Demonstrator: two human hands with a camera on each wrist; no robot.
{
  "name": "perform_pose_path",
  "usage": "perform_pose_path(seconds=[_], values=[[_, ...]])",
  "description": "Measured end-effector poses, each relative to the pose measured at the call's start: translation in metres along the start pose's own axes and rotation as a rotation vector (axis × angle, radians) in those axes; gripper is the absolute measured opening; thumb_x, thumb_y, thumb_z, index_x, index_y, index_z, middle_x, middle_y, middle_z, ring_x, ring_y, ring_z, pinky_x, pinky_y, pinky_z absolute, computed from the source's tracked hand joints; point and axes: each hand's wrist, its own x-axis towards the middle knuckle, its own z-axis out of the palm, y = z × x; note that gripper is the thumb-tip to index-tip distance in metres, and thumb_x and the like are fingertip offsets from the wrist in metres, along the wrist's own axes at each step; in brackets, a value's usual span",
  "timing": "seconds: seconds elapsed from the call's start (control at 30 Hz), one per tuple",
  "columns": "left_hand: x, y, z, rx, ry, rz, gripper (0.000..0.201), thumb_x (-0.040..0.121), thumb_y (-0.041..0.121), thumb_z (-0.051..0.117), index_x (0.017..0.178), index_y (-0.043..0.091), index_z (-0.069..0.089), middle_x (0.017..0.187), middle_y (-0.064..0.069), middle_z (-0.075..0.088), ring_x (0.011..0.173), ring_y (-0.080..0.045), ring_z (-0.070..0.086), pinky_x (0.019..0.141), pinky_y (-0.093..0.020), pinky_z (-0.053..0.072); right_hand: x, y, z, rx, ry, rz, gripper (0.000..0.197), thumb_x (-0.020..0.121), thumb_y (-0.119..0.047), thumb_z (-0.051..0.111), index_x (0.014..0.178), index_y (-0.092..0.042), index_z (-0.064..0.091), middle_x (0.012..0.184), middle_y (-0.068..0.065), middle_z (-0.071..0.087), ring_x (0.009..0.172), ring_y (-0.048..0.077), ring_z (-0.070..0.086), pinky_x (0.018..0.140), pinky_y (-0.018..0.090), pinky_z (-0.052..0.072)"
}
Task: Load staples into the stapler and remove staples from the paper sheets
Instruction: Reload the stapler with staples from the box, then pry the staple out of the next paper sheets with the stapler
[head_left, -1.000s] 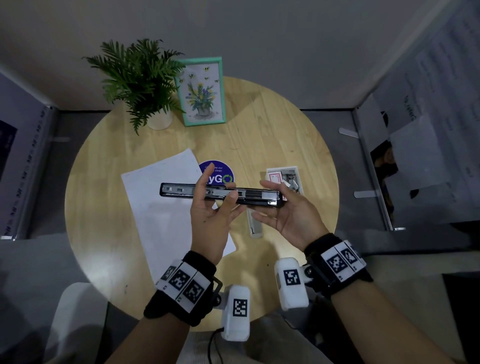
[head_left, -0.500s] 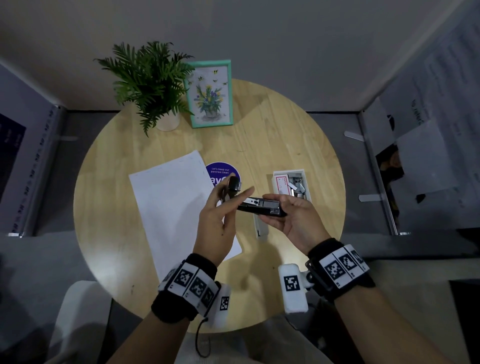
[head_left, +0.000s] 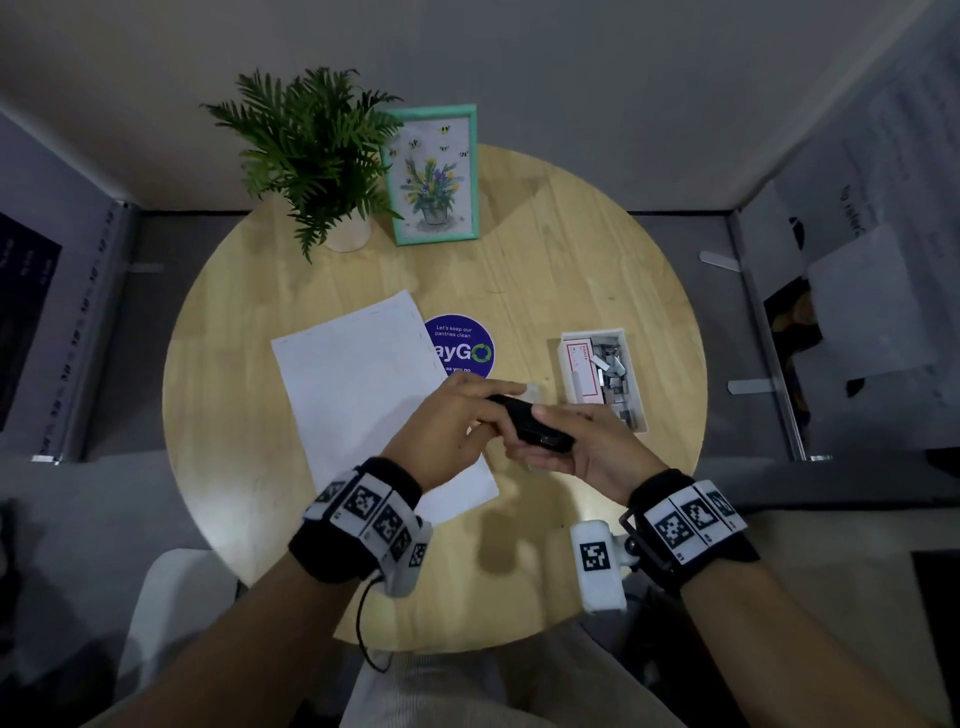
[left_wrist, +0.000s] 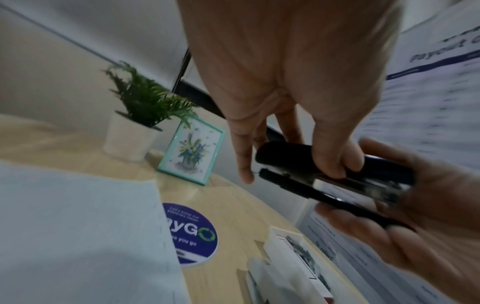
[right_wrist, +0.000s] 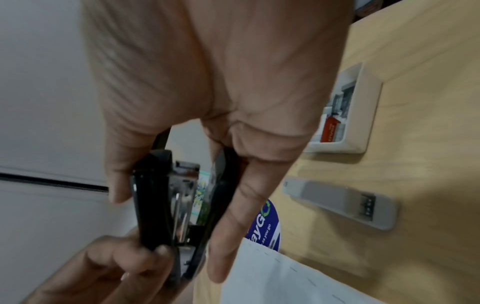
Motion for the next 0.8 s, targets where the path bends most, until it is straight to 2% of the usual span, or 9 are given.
perform_pose_path(seconds=[0.07, 0.17, 0.2, 0.27, 0.37, 0.43, 0.53, 0.67, 0.8], values=[[0.006, -0.007, -0.006, -0.172, 0.02, -0.101, 0.015, 0.08, -0.001, 0.07, 0.076, 0.014, 0.07, 0.124, 0.004, 0.061, 0.116, -0.008, 0.054, 0.093, -0.023, 0.048, 0.0, 0.003, -0.003, 0.023, 0.035, 0.021, 0.064, 0.064, -0.041, 0.078, 0.111, 0.001, 0.068, 0.102, 0.025, 0.073, 0.086, 0.03, 0.074, 0.075, 0.029, 0.061], [0.015, -0.026, -0.01, -0.269, 0.074, -0.221, 0.02, 0.076, 0.005, 0.076, 0.082, 0.018, 0.061, 0.116, 0.002, 0.059, 0.113, -0.012, 0.055, 0.088, -0.027, 0.05, 0.001, 0.011, -0.011, 0.102, 0.14, 0.003, 0.061, 0.068, -0.036, 0.078, 0.113, 0.004, 0.066, 0.1, 0.025, 0.071, 0.079, 0.027, 0.071, 0.067, 0.028, 0.059], [0.018, -0.037, -0.01, -0.169, 0.037, -0.234, 0.021, 0.078, 0.006, 0.075, 0.087, 0.018, 0.06, 0.115, 0.001, 0.057, 0.112, -0.016, 0.054, 0.088, -0.029, 0.048, 0.001, 0.013, -0.014, 0.125, 0.179, -0.004, 0.062, 0.069, -0.035, 0.081, 0.113, 0.004, 0.066, 0.1, 0.025, 0.07, 0.078, 0.025, 0.068, 0.065, 0.027, 0.057], [0.023, -0.055, -0.005, 0.18, -0.177, -0.216, 0.027, 0.081, 0.006, 0.07, 0.103, 0.017, 0.059, 0.122, -0.001, 0.054, 0.117, -0.023, 0.048, 0.094, -0.034, 0.043, -0.001, 0.019, -0.018, 0.21, 0.244, 0.002, 0.062, 0.068, -0.031, 0.081, 0.116, 0.003, 0.064, 0.104, 0.023, 0.068, 0.077, 0.02, 0.063, 0.063, 0.025, 0.051], [0.027, -0.075, 0.009, 0.684, -0.57, -0.079, 0.055, 0.082, 0.007, 0.067, 0.13, 0.021, 0.046, 0.139, 0.0, 0.045, 0.132, -0.026, 0.034, 0.102, -0.042, 0.039, -0.007, 0.026, -0.025, 0.355, 0.255, 0.012, 0.084, 0.052, -0.03, 0.09, 0.124, -0.001, 0.058, 0.112, 0.017, 0.07, 0.081, 0.015, 0.065, 0.065, 0.022, 0.053], [0.03, -0.079, 0.019, 0.878, -0.683, 0.019, 0.065, 0.082, 0.012, 0.068, 0.138, 0.023, 0.037, 0.144, -0.001, 0.039, 0.138, -0.027, 0.027, 0.111, -0.048, 0.029, -0.01, 0.028, -0.028, 0.392, 0.228, -0.007, 0.084, 0.053, -0.028, 0.09, 0.127, -0.006, 0.055, 0.115, 0.014, 0.07, 0.089, 0.015, 0.069, 0.071, 0.022, 0.055], [0.036, -0.08, 0.025, 0.985, -0.727, 0.092, 0.062, 0.08, 0.015, 0.071, 0.134, 0.019, 0.04, 0.135, -0.005, 0.045, 0.133, -0.028, 0.034, 0.114, -0.055, 0.019, -0.012, 0.028, -0.026, 0.376, 0.2, -0.014, 0.089, 0.045, -0.032, 0.093, 0.123, -0.01, 0.055, 0.118, 0.013, 0.07, 0.096, 0.018, 0.068, 0.079, 0.027, 0.055], [0.04, -0.079, 0.022, 1.028, -0.795, 0.088, 0.031, 0.086, 0.024, 0.063, 0.116, 0.019, 0.056, 0.122, -0.005, 0.054, 0.123, -0.029, 0.041, 0.114, -0.052, 0.02, -0.012, 0.027, -0.023, 0.375, 0.188, -0.03, 0.084, 0.044, -0.031, 0.094, 0.117, -0.012, 0.057, 0.12, 0.016, 0.069, 0.097, 0.02, 0.068, 0.08, 0.029, 0.055], [0.034, -0.084, 0.014, 0.895, -0.737, 0.021, 0.024, 0.093, 0.036, 0.051, 0.107, 0.021, 0.062, 0.113, 0.0, 0.063, 0.119, -0.022, 0.051, 0.114, -0.041, 0.02, -0.013, 0.021, -0.018, 0.466, 0.155, -0.08, 0.052, 0.066, -0.007, 0.078, 0.113, -0.012, 0.056, 0.116, 0.021, 0.069, 0.105, 0.025, 0.068, 0.086, 0.034, 0.058]])
